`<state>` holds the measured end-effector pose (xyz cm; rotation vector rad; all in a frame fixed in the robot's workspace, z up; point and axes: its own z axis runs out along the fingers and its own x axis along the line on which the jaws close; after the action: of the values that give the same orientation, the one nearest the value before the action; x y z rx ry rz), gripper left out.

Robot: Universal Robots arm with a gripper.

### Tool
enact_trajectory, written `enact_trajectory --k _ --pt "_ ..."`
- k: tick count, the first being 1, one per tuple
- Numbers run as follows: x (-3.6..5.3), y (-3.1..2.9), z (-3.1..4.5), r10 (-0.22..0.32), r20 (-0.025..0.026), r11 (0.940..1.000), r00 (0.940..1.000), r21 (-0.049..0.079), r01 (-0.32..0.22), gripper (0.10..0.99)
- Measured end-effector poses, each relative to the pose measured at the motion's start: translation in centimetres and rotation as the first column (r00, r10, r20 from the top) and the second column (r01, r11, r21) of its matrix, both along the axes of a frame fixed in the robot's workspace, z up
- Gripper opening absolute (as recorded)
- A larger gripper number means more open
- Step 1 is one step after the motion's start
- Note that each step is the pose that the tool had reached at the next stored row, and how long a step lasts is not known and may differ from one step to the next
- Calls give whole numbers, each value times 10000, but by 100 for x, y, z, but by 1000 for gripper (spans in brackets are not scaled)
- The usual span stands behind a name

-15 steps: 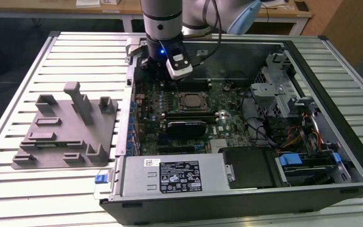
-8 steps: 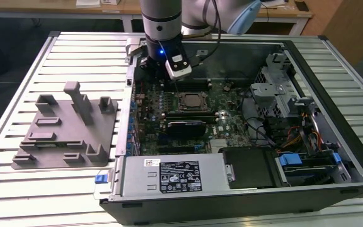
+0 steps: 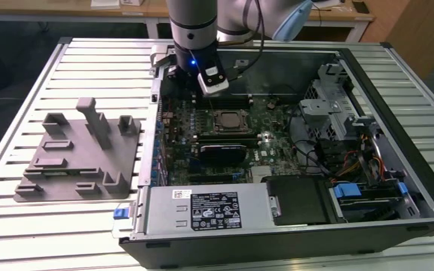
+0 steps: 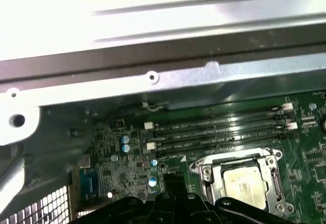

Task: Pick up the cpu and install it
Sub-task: 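Install the first cpu locking lever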

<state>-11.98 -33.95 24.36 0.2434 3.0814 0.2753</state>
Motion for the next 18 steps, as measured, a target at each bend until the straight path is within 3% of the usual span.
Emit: enact_trajectory --k 6,12,18 --pt "0 0 39 0 2 9995 10000 307 0 106" --pt "0 0 49 2 0 9964 10000 852 -2 106" --pt "0 0 49 2 1 9962 10000 867 -2 106"
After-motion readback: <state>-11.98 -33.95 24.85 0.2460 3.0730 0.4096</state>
